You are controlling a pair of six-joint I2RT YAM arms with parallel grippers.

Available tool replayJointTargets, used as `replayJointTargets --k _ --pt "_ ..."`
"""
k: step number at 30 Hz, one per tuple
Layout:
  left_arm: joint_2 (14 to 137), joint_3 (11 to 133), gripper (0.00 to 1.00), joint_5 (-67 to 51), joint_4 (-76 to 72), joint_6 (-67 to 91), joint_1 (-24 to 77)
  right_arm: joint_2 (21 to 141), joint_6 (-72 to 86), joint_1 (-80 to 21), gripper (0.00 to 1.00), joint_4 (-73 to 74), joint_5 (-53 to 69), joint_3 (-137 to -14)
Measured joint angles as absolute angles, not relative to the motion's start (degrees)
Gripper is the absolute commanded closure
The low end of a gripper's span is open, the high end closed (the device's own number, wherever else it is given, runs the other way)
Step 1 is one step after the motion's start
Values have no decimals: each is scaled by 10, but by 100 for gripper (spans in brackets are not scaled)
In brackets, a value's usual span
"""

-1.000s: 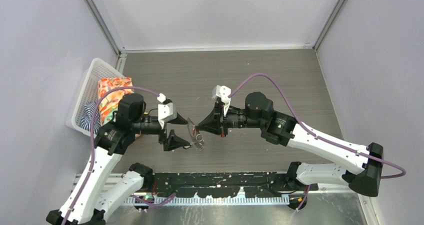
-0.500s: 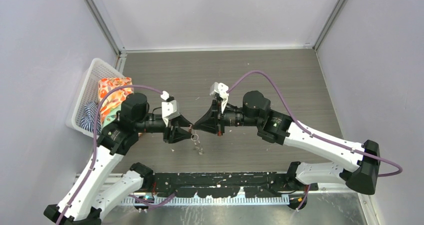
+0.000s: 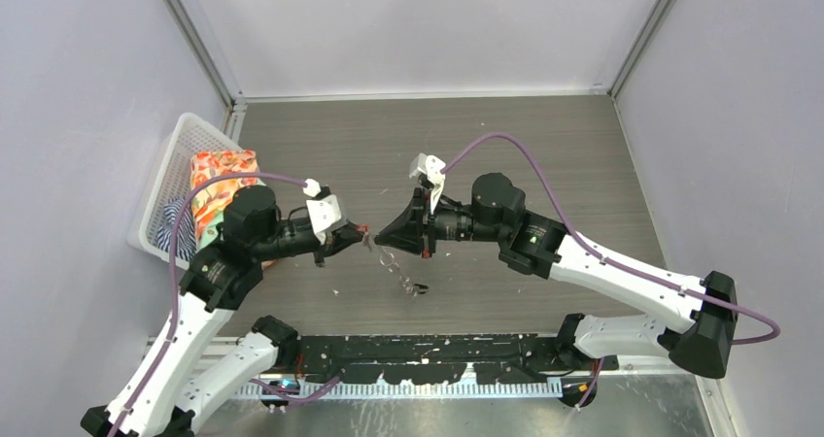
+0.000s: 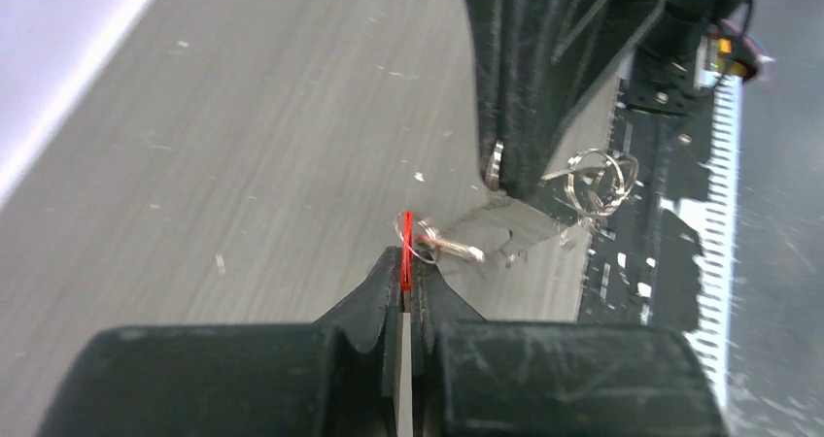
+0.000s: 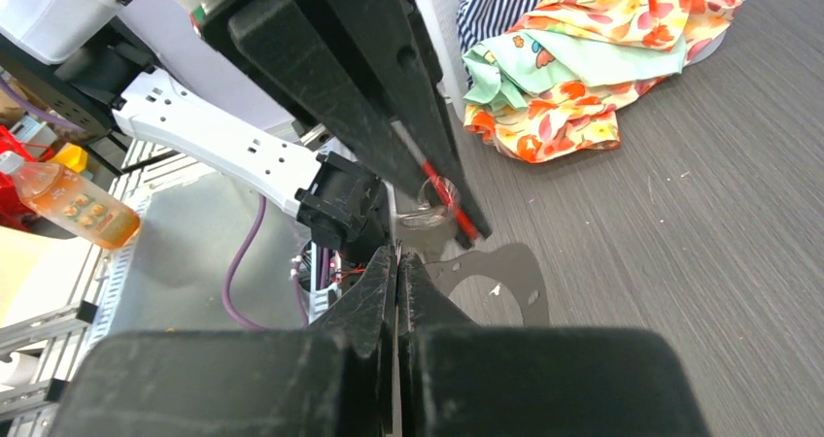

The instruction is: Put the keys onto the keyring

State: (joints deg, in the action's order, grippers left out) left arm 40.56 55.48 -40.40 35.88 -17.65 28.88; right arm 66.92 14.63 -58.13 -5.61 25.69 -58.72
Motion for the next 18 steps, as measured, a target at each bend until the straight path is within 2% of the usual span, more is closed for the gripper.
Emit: replayJointTargets --k 18 --pt "390 563 100 -395 333 -188 288 675 163 -576 99 -56 265 -587"
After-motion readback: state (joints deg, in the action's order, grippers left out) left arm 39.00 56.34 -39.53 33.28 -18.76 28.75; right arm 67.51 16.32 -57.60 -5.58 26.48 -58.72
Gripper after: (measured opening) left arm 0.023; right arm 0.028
